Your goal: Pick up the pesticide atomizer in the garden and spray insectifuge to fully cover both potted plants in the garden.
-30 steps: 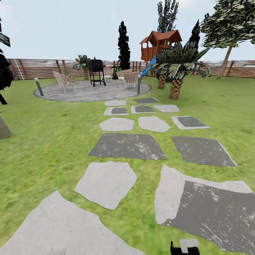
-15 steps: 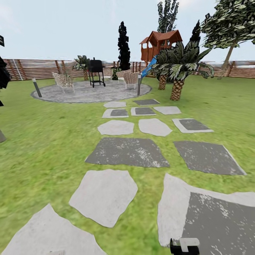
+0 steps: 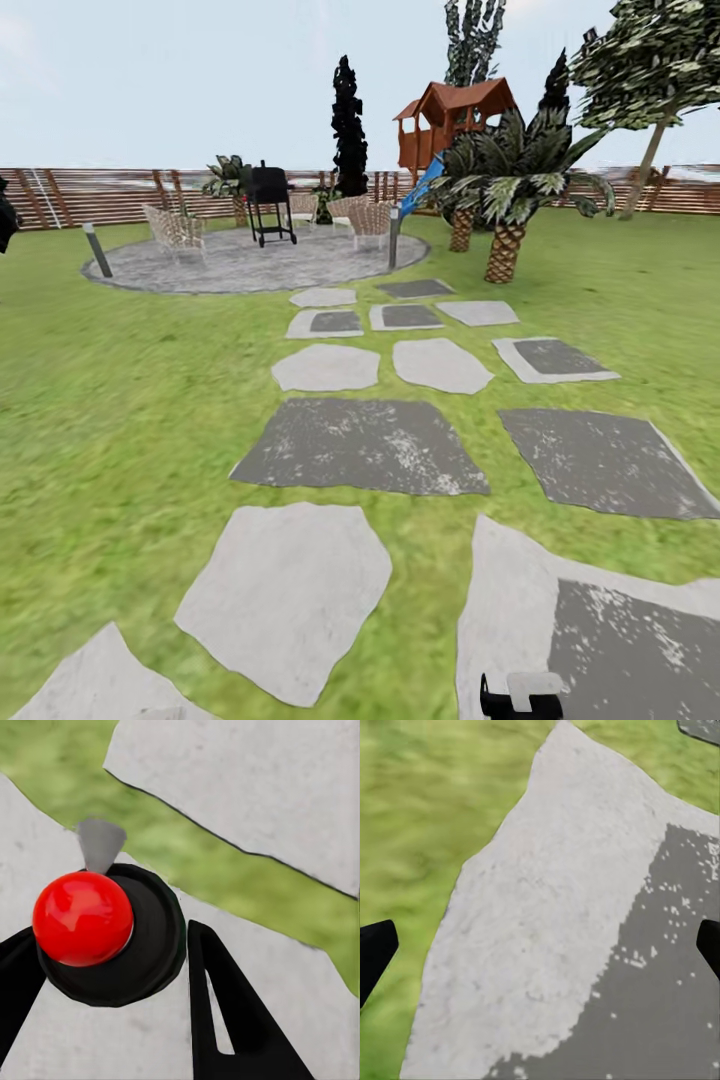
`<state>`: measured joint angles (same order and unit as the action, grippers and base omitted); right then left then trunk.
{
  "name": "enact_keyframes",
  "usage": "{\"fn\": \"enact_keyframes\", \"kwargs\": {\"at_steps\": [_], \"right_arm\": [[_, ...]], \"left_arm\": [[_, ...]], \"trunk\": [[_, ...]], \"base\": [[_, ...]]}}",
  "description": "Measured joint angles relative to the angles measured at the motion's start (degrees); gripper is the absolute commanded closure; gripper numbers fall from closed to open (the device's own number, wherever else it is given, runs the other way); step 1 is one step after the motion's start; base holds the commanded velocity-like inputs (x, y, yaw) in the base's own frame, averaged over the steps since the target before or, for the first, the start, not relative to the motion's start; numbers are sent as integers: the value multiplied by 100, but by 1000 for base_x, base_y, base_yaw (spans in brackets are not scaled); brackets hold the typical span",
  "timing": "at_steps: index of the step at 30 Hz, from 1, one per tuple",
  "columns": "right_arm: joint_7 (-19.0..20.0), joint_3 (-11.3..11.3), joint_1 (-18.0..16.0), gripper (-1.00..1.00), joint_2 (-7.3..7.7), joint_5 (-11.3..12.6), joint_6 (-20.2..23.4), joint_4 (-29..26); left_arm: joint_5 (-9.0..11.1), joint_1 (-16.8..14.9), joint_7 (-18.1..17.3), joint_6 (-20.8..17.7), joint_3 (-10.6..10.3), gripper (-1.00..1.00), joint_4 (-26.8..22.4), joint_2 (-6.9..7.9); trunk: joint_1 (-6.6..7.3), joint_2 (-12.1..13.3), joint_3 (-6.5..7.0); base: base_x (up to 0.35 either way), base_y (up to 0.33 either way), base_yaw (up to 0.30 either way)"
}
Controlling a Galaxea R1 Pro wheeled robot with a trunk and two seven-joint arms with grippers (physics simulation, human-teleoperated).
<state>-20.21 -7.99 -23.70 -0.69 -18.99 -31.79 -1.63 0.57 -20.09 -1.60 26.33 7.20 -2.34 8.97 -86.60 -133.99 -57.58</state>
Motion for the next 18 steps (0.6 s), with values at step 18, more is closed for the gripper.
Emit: {"fn": "enact_keyframes", "kwargs": {"at_steps": [18], "right_arm": [[9, 0, 0, -100, 26, -33, 0, 3]], "left_arm": [[1, 0, 3, 9, 2, 100, 0, 4]], "trunk": [[0, 0, 0]], "base": [[340, 0, 0]]}}
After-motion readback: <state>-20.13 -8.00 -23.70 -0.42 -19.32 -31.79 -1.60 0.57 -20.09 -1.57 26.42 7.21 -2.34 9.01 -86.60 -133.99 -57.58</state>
